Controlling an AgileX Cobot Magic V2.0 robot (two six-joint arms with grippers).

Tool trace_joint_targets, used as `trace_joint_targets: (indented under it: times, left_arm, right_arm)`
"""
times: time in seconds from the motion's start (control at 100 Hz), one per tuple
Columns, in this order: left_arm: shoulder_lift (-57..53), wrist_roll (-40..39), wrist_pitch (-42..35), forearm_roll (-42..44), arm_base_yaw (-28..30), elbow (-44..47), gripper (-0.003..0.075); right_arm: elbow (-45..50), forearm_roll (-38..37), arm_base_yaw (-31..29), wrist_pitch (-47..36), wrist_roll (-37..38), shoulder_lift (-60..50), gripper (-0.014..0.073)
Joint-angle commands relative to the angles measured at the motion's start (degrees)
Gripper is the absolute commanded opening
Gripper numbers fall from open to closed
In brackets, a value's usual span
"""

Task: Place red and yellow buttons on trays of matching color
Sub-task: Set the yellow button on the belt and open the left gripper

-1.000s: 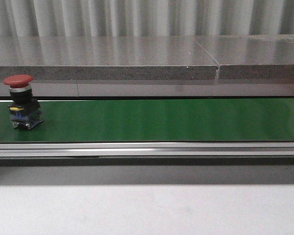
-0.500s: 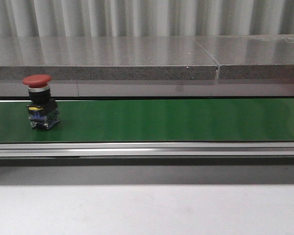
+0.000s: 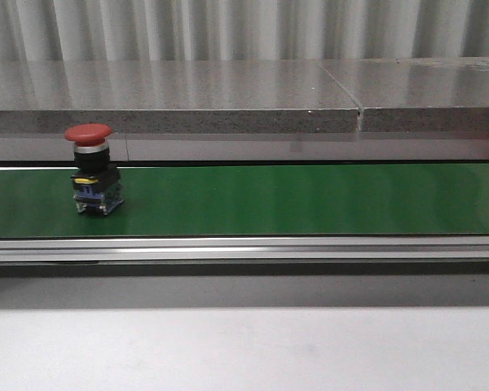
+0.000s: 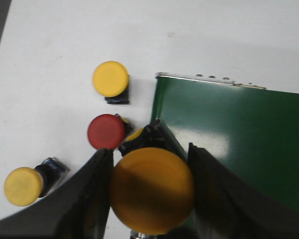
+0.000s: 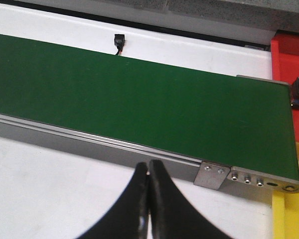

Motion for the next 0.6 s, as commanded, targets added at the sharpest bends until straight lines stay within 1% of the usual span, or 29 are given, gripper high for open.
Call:
trace_joint_targets:
  times: [0.0,0.16,0.46,0.53,0.56,0.59]
  left_arm:
    - [-1.3,0.1,-1.6,-0.2,-2.1,-1.5,0.0176]
    - [2.2,0.1,0.2,-0.2,-4.1,-1.5,0.0176]
    - [7.8,0.1,3.3,-1.1,-4.5,-1.5,0.0184]
    - [8.3,0.1,3.3,-1.6,-4.5,-1.5,0.0228]
    - [8.3,0.1,3.2,-2.1,-4.5,-1.5,0.0260]
    - [8.3,0.1,3.0,-2.5,-4.5,-1.5,0.0310]
  right_arm:
    - [-1.4,-0.1,0.0,-3.7,-0.4,0.1,-0.0065]
    - [-1.4,-0.1,0.0,-3.7,-0.4,0.1,-0.0065]
    - [-1.4,-0.1,0.0,-3.7,-0.4,0.1,-0.0065]
    - [-1.4,-0.1,0.0,-3.7,-0.4,0.1,-0.0065]
    - [-1.4,-0.1,0.0,-3.7,-0.4,0.1,-0.0065]
    - [-1.4,-0.1,0.0,-3.7,-0.4,0.1,-0.0065]
